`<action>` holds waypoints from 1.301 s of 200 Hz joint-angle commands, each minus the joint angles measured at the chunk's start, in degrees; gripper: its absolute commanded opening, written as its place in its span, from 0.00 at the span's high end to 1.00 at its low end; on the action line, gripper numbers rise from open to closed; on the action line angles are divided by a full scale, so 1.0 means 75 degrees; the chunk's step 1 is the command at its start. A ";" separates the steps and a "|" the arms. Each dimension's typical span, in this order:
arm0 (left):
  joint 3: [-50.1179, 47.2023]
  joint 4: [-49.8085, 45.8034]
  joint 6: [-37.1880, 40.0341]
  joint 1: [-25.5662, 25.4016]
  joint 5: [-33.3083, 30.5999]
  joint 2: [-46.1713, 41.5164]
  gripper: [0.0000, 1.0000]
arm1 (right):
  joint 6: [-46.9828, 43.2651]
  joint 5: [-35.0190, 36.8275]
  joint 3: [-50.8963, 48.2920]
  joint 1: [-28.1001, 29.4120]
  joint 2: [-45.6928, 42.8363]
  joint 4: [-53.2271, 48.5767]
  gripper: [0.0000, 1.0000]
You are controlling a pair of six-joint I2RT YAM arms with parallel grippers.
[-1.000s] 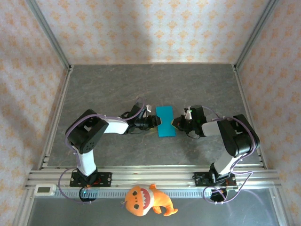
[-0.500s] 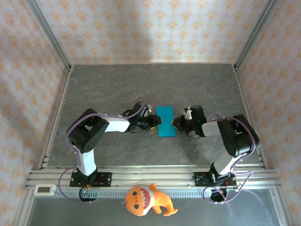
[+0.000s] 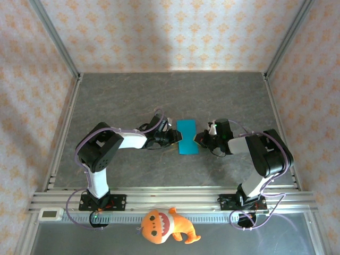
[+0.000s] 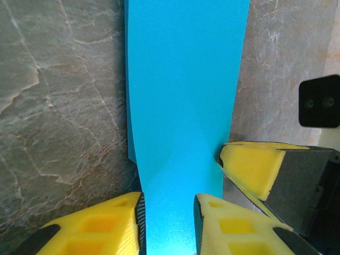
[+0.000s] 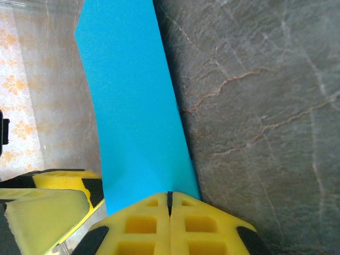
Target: Fold a paper plane with a square sheet of paper (pick it up from the middle)
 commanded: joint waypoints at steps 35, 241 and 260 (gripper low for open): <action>0.0052 -0.0324 0.0050 -0.0088 -0.0083 -0.0096 0.68 | -0.0011 0.0607 -0.0253 -0.0060 0.0055 -0.0728 0.95; 0.0401 -0.0834 0.0094 -0.0083 0.0030 0.0133 0.75 | 0.0002 0.0609 -0.0194 -0.0060 0.0019 -0.0763 0.94; 0.0392 -0.0894 0.0151 -0.0088 -0.0044 0.0037 0.82 | -0.0010 0.0546 -0.0196 -0.0061 -0.0063 -0.0695 0.92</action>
